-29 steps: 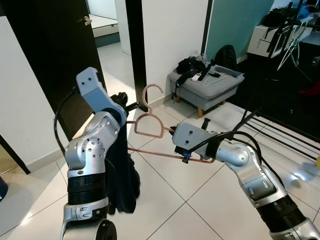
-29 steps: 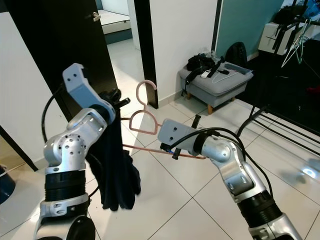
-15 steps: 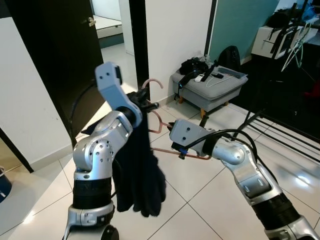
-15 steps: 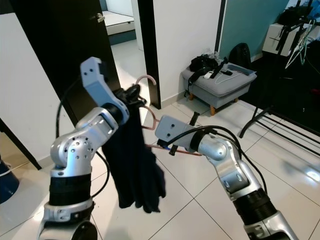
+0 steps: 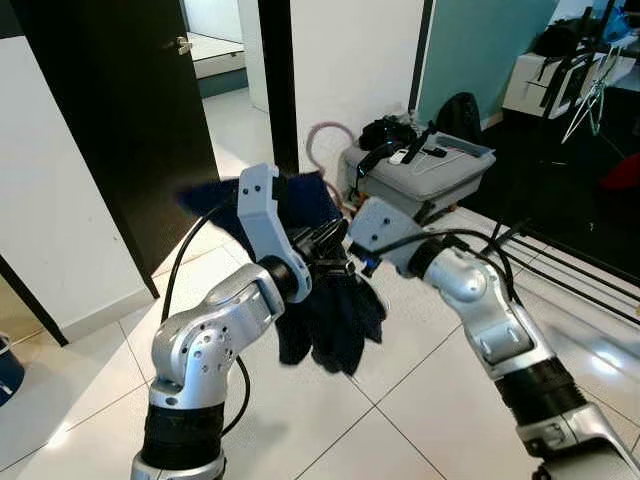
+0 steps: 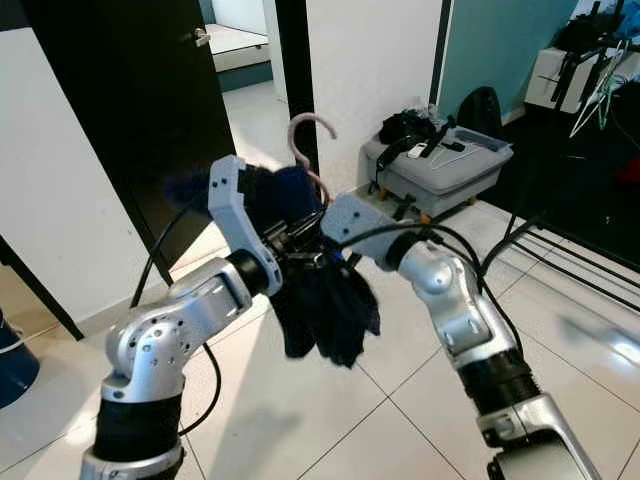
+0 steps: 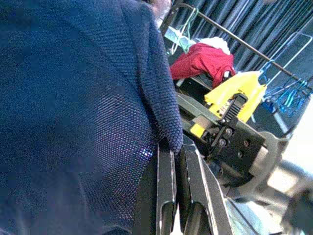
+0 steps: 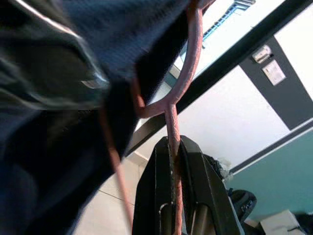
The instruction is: Hang hanger
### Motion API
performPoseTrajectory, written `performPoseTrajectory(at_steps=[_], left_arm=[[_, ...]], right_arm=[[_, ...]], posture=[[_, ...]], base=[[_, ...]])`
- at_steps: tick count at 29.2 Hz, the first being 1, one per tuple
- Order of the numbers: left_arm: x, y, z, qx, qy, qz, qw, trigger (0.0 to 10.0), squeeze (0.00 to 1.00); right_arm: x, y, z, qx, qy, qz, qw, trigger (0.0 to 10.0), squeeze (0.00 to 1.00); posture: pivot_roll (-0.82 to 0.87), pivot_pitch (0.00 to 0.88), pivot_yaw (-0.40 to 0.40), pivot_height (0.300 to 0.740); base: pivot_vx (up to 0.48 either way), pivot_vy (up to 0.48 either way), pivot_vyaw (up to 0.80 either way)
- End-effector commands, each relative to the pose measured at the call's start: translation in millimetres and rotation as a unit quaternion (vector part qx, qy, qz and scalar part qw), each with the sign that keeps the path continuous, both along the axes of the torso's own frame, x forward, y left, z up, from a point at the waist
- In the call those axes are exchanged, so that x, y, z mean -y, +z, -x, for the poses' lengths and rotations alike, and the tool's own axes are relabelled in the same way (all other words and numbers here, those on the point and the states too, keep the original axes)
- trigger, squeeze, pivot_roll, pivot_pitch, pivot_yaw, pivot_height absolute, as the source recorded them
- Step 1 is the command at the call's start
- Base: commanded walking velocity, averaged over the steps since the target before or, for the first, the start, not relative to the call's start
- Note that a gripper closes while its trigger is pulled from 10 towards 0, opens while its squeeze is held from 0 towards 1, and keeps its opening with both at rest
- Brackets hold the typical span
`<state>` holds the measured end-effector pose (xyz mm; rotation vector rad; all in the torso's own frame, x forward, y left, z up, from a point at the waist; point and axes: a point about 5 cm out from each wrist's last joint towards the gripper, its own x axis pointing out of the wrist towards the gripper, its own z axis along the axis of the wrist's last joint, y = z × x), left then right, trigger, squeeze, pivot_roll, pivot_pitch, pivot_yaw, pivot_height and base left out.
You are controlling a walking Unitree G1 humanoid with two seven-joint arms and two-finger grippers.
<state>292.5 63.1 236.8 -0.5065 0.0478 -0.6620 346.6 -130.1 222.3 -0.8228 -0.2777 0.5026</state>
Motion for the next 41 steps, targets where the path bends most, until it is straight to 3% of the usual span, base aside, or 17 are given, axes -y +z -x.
performPoseTrajectory(at_steps=[1,7,12,13,14,15,16,22,24,29,30,31,32,35,38,40,41], left_arm=[[-1.6,-8.8,3.8,-0.002,-0.014,-0.036,0.999,10.0,0.00],[1.5,-18.5,11.4,0.021,-0.039,-0.106,0.993,10.0,0.00],[2.4,-19.1,12.3,0.023,-0.040,-0.110,0.993,10.0,0.00],[3.0,-19.1,13.0,0.024,-0.042,-0.111,0.993,10.0,0.09],[3.0,-19.1,13.0,0.024,-0.042,-0.111,0.993,10.0,0.09],[2.2,-18.3,12.6,0.027,-0.038,-0.109,0.993,10.0,0.92],[-0.6,-16.5,11.1,0.030,-0.031,-0.104,0.994,10.0,1.00],[-12.2,-10.4,5.8,0.043,-0.008,-0.100,0.994,10.0,1.00],[-35.6,0.3,-2.1,0.069,0.032,-0.105,0.992,10.0,1.00],[-65.4,15.0,-6.3,0.109,0.068,-0.126,0.984,10.0,1.00],[-80.5,24.1,-6.2,0.133,0.080,-0.142,0.978,10.0,0.30],[-96.6,35.7,-5.2,0.159,0.094,-0.156,0.970,10.0,0.00],[-96.6,35.7,-5.2,0.159,0.094,-0.156,0.970,10.0,0.00],[-128.3,63.4,0.2,0.212,0.112,-0.192,0.952,10.0,0.00],[-139.9,74.9,3.5,0.233,0.113,-0.213,0.942,10.0,0.00],[-155.5,92.6,6.9,0.263,0.105,-0.276,0.918,10.0,0.00],[-155.5,92.6,6.9,0.263,0.105,-0.276,0.918,10.0,0.00]], right_arm=[[-4.1,12.0,-1.2,0.025,0.009,-0.024,0.999,10.0,0.00],[-5.6,13.7,-1.5,0.028,0.013,-0.037,0.999,10.0,0.00],[-5.7,13.7,-1.9,0.029,0.013,-0.040,0.999,10.0,0.00],[-5.9,13.7,-2.1,0.029,0.013,-0.042,0.999,10.0,0.00],[-5.9,13.7,-2.1,0.029,0.013,-0.042,0.999,10.0,0.00],[-6.4,13.7,-2.2,0.029,0.015,-0.045,0.998,10.0,0.00],[-7.2,13.4,-2.1,0.028,0.017,-0.048,0.998,10.0,0.00],[-8.6,12.2,-1.6,0.025,0.021,-0.049,0.998,10.0,0.00],[-9.1,11.0,-0.9,0.022,0.023,-0.052,0.998,10.0,0.00],[-7.3,9.2,0.8,0.011,0.032,-0.061,0.998,10.0,0.00],[-3.7,6.8,3.1,-0.007,0.048,-0.067,0.997,10.0,0.00],[1.4,4.5,6.3,-0.030,0.069,-0.075,0.994,10.0,0.00],[1.4,4.5,6.3,-0.030,0.069,-0.075,0.994,10.0,0.00],[18.8,0.3,14.1,-0.083,0.109,-0.082,0.987,10.0,0.00],[27.3,-0.4,18.6,-0.109,0.128,-0.086,0.982,10.0,0.00],[38.3,2.8,28.9,-0.155,0.173,-0.096,0.968,10.0,0.00],[38.3,2.8,28.9,-0.155,0.173,-0.096,0.968,10.0,0.00]], posture=[[-0.06,0.000,0.056,0.740],[-0.06,0.000,0.054,0.740],[-0.06,0.000,0.054,0.740],[-0.06,0.000,0.054,0.740],[-0.06,0.000,0.054,0.740],[-0.06,0.000,0.054,0.740],[-0.06,0.000,0.054,0.740],[-0.06,0.000,0.052,0.740],[-0.06,0.000,0.054,0.740],[-0.06,0.000,0.054,0.740],[-0.06,0.000,0.054,0.740],[-0.06,0.000,0.054,0.740],[-0.06,0.000,0.054,0.740],[-0.05,0.000,0.056,0.740],[-0.05,0.000,0.058,0.740],[-0.04,0.000,0.069,0.740],[-0.04,0.000,0.069,0.740]], base=[[0.000,0.000,0.00],[0.000,0.000,0.00],[0.000,0.000,0.00],[0.000,0.000,0.00],[0.000,0.000,0.00],[0.000,0.000,0.00],[0.000,0.000,0.00],[0.000,0.000,0.00],[0.000,0.000,0.00],[0.000,0.000,0.00],[0.000,0.000,0.00],[0.000,0.000,0.00],[0.000,0.000,0.00],[0.000,0.000,0.00],[0.000,0.000,0.00],[0.000,0.000,0.00],[0.000,0.000,0.00]])
